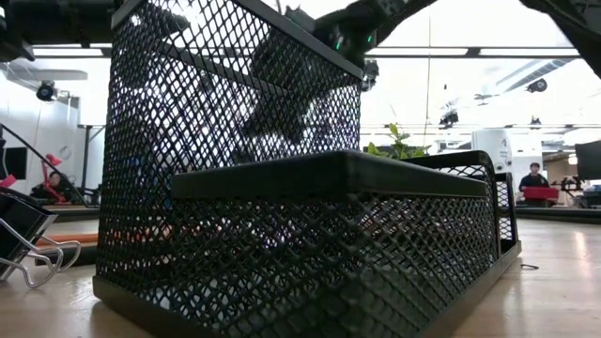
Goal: Pick and place office supplies into organizer
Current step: Put the middle binder clip into the desk organizer
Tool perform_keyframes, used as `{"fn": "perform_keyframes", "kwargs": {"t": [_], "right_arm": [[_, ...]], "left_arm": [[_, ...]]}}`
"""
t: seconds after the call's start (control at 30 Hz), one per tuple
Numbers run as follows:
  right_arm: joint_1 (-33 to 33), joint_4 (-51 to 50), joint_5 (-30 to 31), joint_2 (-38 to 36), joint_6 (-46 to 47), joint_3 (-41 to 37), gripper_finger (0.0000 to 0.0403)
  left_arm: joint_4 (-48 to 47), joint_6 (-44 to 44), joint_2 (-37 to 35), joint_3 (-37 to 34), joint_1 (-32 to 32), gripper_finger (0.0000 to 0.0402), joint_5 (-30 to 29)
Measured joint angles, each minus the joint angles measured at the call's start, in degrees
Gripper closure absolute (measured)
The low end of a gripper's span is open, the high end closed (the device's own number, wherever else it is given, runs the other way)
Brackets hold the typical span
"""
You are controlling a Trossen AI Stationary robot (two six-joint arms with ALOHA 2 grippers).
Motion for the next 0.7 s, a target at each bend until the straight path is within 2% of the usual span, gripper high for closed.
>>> {"fn": "perform_keyframes", "kwargs": {"t": [0.3, 0.7], "right_arm": [[3.6, -4.2, 4.9, -9.8, -0.7, 0.0, 0.0394], [14.5, -11.4, 12.1, -14.5, 1.4, 0.0, 0.0394]], "left_arm": [[0.0, 0.1, -0.7, 0.0, 0.0, 0.0402, -0.1], [0.0, 0.1, -0.7, 0.0, 0.0, 0.0402, -0.3]]}}
